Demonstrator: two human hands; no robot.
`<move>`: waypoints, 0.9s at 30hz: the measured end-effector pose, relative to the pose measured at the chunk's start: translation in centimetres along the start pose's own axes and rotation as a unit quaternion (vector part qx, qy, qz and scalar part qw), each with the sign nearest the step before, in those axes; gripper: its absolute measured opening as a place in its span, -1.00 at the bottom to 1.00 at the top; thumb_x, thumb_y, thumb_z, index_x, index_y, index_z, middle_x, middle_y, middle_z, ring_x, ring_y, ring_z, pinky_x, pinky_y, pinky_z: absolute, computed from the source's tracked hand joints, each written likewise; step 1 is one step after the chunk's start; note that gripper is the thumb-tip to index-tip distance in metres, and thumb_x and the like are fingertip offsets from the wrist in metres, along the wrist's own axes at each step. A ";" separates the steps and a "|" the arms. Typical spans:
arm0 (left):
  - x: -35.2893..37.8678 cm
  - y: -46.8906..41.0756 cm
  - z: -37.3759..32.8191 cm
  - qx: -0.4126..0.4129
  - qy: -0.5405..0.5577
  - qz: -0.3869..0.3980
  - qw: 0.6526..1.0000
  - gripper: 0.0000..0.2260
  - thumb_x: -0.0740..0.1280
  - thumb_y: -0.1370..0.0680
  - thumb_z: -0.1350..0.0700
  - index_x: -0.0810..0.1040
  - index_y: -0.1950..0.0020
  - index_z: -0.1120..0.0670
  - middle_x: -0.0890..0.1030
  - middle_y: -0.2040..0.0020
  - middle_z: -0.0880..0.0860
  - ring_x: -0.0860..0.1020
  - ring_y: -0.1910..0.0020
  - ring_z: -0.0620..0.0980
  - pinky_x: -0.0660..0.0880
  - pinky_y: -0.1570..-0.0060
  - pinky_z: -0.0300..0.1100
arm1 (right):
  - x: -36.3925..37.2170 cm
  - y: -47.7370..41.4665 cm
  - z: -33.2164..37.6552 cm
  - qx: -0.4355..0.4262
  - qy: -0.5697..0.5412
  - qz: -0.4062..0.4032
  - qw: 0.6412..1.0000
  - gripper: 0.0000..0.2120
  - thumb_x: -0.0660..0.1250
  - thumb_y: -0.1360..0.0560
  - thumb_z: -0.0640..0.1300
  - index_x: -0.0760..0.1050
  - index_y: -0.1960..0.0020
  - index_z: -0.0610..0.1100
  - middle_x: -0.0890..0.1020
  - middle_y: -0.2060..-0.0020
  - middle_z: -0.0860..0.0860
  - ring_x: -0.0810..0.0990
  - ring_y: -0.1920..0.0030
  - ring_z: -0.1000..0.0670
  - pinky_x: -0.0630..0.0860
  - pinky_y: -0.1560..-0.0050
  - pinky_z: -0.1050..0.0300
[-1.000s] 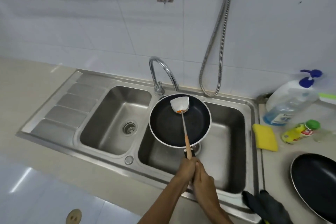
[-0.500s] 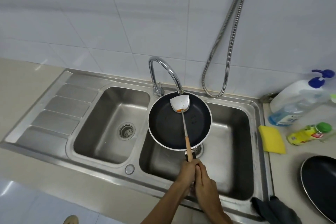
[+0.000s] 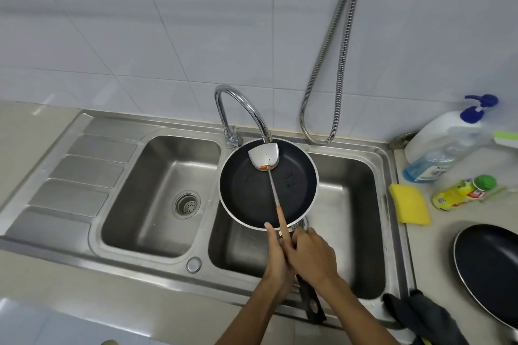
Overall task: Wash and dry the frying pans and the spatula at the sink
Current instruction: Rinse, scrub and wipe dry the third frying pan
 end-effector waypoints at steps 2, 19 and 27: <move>0.2 0.3 -0.1 -0.013 0.028 -0.001 1.000 -0.16 0.12 -0.44 -0.53 0.66 -0.22 0.19 0.64 -0.21 0.25 0.61 -0.26 0.15 0.51 -0.27 0.02 | -0.8 -0.5 0.0 -0.001 -0.029 -0.003 1.000 -0.62 0.14 -0.50 0.26 0.53 0.07 -0.01 0.62 0.11 0.05 0.64 0.10 -0.04 0.62 0.06 -0.09; -0.7 -1.1 0.9 -0.021 0.050 -0.042 0.998 -0.16 0.22 -0.19 -0.68 0.44 0.04 0.08 0.34 0.32 0.08 0.39 0.39 0.03 0.40 0.33 -0.12 | -1.3 10.9 -13.1 0.144 -0.087 -0.061 0.984 -0.65 0.45 -0.46 -0.07 0.26 0.29 0.03 0.44 0.44 0.09 0.39 0.41 0.11 0.31 0.36 0.12; -0.5 -0.7 0.9 -0.038 0.028 -0.036 0.998 -0.16 0.10 -0.28 -0.67 0.43 0.00 0.09 0.40 0.32 0.10 0.40 0.37 0.05 0.38 0.28 -0.11 | 0.5 5.3 -13.3 0.130 -0.036 -0.013 0.991 -0.80 0.21 -0.60 0.03 0.42 0.11 -0.07 0.57 0.30 0.04 0.57 0.32 0.04 0.53 0.31 0.13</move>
Point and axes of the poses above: each hand's wrist, its own y-axis away from the middle knuckle, its own x-axis out of the palm, z = x × y, the point moved 8 cm from there along -y, towards the middle knuckle
